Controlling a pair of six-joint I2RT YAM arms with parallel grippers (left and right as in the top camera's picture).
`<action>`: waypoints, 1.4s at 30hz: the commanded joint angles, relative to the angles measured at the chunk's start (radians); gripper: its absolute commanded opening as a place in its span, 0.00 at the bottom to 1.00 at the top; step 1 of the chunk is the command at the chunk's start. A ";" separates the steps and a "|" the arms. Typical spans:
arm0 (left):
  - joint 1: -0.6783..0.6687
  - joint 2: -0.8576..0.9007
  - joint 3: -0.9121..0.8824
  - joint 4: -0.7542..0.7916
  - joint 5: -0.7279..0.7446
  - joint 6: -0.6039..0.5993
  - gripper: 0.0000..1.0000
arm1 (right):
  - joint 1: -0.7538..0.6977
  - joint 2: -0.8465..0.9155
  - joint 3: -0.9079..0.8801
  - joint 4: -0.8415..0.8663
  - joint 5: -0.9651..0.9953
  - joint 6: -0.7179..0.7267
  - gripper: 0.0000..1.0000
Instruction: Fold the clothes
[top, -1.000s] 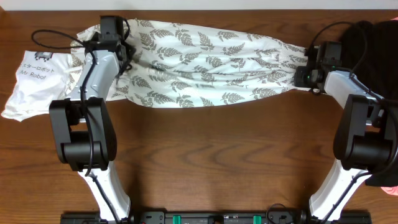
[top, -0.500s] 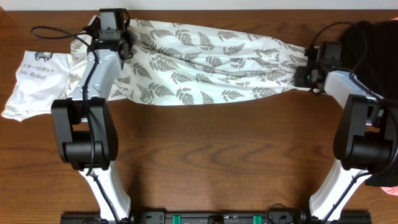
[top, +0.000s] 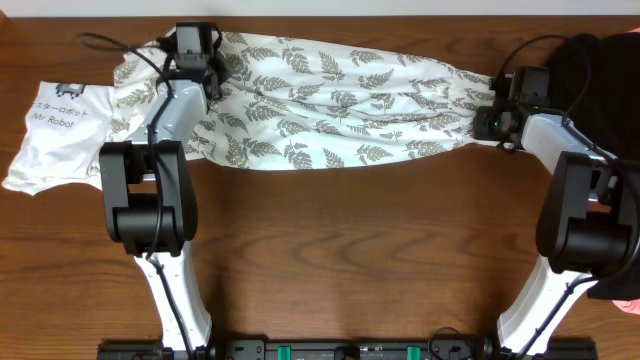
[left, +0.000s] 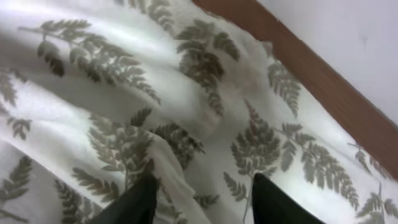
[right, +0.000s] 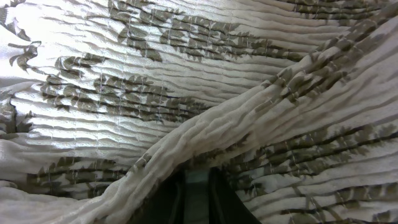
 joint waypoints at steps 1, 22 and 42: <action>0.002 -0.055 0.084 -0.055 0.015 0.154 0.51 | -0.023 0.118 -0.069 -0.042 0.067 0.013 0.15; 0.002 -0.261 0.150 -0.557 -0.011 0.357 0.48 | -0.019 -0.129 0.035 -0.188 0.035 0.012 0.61; 0.001 -0.255 -0.041 -0.605 0.019 0.301 0.56 | 0.254 -0.225 0.043 -0.283 -0.056 -0.250 0.48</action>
